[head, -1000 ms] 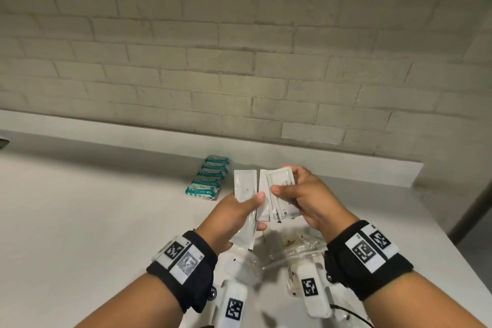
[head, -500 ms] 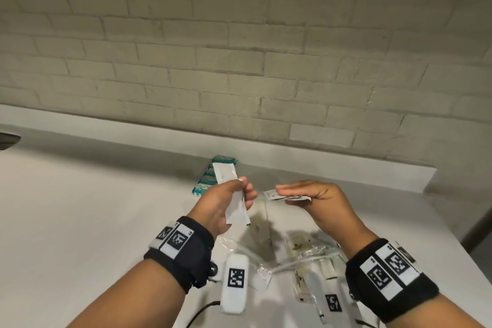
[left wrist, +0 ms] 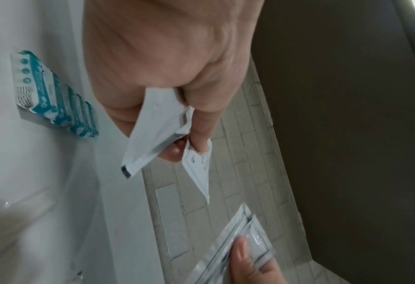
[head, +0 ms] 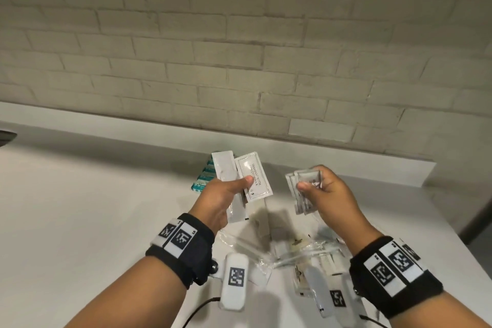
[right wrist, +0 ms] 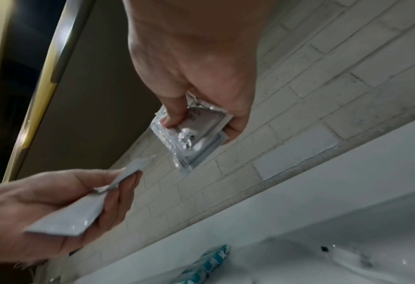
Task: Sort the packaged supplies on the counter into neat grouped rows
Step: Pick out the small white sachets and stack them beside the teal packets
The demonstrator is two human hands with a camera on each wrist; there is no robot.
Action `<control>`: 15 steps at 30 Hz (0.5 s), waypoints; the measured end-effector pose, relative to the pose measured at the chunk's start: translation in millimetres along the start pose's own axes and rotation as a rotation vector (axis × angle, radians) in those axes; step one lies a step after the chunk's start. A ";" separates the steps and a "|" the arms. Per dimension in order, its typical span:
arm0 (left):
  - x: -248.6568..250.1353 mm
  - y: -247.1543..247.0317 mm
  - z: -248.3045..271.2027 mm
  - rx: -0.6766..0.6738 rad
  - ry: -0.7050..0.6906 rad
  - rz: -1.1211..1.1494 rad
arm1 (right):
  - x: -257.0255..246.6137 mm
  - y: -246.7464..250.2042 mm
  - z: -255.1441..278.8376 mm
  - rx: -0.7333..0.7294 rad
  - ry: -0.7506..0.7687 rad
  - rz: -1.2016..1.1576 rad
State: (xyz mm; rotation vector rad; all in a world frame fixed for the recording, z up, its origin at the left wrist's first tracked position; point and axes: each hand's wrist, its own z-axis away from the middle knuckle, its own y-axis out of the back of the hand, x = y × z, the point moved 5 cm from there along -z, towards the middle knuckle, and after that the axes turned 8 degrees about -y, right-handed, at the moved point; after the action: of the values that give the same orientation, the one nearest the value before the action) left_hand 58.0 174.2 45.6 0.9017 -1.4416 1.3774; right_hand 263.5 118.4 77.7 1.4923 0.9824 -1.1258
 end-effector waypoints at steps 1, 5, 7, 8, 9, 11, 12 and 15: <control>-0.6 -1.1 0.9 -0.004 -0.012 -0.010 | -3.7 0.4 -0.7 -0.013 -0.016 -0.037; -4.2 -12.0 5.2 -0.033 -0.071 -0.056 | -14.5 -5.5 -7.4 -0.023 -0.052 -0.153; -7.8 -21.5 7.4 -0.089 -0.082 -0.055 | -17.1 -15.8 -11.5 -0.070 -0.094 -0.217; -9.0 -28.1 9.5 -0.133 -0.095 -0.037 | -17.0 -22.0 -12.6 -0.094 -0.119 -0.225; -9.5 -33.2 11.4 -0.165 -0.114 -0.018 | -16.5 -27.6 -12.9 -0.104 -0.141 -0.196; -10.1 -38.1 11.8 -0.186 -0.134 -0.012 | -14.0 -34.0 -13.1 -0.085 -0.165 -0.089; -9.8 -38.6 11.5 -0.186 -0.137 -0.009 | -11.7 -35.1 -13.2 -0.070 -0.180 -0.070; -4.3 -33.4 10.0 -0.109 -0.109 0.038 | -2.6 -31.7 -13.2 -0.044 -0.242 -0.202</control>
State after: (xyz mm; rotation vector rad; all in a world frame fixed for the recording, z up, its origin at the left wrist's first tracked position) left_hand 89.5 160.4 52.6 0.8941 -1.6079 1.2805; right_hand 234.8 137.2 74.0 1.2081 0.9969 -1.3849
